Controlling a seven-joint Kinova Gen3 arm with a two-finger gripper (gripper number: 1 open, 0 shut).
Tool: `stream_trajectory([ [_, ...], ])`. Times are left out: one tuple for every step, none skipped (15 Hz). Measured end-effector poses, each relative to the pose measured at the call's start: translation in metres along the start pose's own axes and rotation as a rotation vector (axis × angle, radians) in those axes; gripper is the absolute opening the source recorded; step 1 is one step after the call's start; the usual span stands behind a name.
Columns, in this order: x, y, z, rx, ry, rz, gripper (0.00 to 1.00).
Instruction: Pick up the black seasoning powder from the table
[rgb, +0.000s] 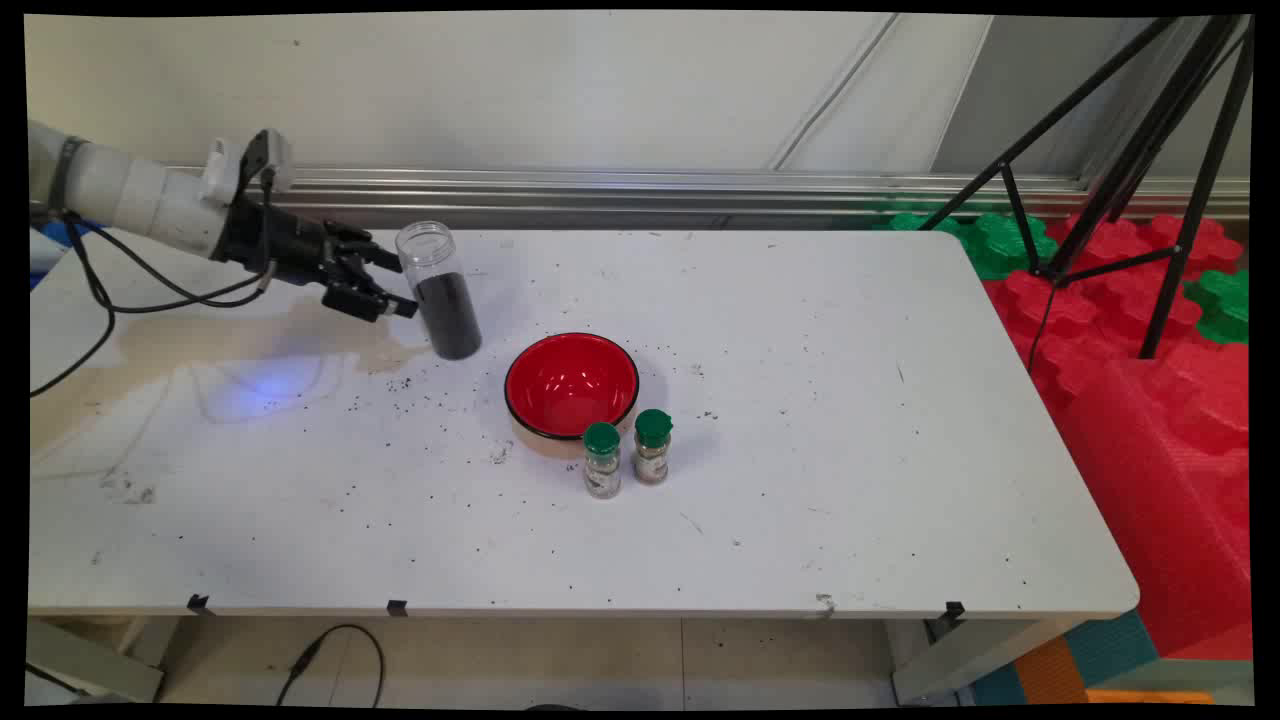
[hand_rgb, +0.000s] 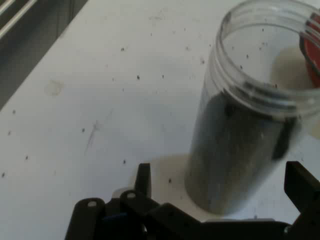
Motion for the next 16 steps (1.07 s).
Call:
stream_trajectory([
  [0.0,-0.001,0.005,-0.003,0.017,0.005,1.0],
  [0.0,-0.001,0.01,-0.007,0.033,0.01,1.0],
  [0.0,-0.001,0.013,-0.012,0.047,0.015,1.0],
  [0.0,-0.001,0.016,-0.015,0.056,0.018,1.0],
  [-0.001,-0.001,0.02,-0.022,0.071,0.023,1.0],
  [-0.002,-0.001,0.022,-0.027,0.084,0.028,1.0],
  [-0.003,-0.001,0.025,-0.033,0.097,0.033,1.0],
  [-0.005,-0.001,0.028,-0.04,0.11,0.038,1.0],
  [-0.007,-0.001,0.03,-0.045,0.12,0.043,1.0],
  [-0.009,-0.001,0.032,-0.05,0.131,0.048,1.0],
  [-0.011,-0.001,0.034,-0.055,0.141,0.053,1.0],
  [-0.012,-0.001,0.036,-0.058,0.151,0.058,1.0],
  [-0.014,-0.001,0.038,-0.061,0.162,0.062,1.0],
  [-0.016,-0.001,0.039,-0.063,0.174,0.067,1.0],
  [-0.018,-0.001,0.041,-0.064,0.184,0.07,1.0],
  [-0.02,-0.001,0.042,-0.063,0.196,0.072,1.0],
])
